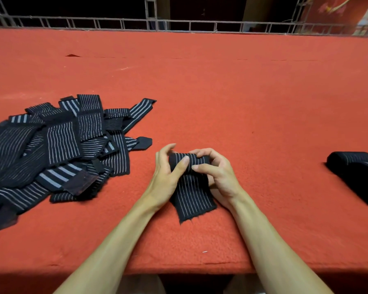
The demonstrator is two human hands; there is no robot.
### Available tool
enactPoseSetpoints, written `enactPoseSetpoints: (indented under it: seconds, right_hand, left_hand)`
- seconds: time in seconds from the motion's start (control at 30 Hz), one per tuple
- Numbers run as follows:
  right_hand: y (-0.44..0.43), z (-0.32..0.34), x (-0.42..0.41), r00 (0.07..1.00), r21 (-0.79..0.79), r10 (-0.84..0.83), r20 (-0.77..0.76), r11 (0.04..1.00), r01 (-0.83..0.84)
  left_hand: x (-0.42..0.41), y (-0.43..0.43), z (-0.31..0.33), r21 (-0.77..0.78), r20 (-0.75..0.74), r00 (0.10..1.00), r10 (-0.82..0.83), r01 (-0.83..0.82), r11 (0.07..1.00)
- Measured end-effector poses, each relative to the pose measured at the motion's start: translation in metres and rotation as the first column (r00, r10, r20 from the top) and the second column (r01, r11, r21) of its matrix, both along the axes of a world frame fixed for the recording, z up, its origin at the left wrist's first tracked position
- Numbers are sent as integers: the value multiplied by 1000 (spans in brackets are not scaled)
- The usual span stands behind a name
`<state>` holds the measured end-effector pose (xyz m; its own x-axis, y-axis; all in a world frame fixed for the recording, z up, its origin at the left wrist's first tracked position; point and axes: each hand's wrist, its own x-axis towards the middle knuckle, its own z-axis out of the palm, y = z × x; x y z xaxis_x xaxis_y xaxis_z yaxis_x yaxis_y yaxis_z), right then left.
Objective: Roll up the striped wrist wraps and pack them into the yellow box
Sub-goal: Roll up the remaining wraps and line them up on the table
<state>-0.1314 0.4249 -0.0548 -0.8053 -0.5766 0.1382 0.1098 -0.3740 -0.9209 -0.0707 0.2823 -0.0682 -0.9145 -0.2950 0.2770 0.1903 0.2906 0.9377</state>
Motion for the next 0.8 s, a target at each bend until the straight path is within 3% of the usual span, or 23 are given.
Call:
enactPoseSetpoints:
  seconds: [0.23,0.47,0.67,0.8]
  right_hand:
    - [1,-4,-3,997,-134,71,20,989,-67]
    - [-2,-5,-2,994,-8,104,38,995,-104]
    - [-16,-10,-2,991,126,-132,-18,983,133]
    - [-14,-9,-3,984,96,-178,2,980,177]
  left_hand:
    - [-1,-2,-8,31,-6,1000,-13,13,999]
    - [5,0,3,104,-167,986,-14,32,994]
    - [6,-2,3,81,-215,976,30,-13,997]
    - [6,-4,3,75,-205,979,-9,25,997]
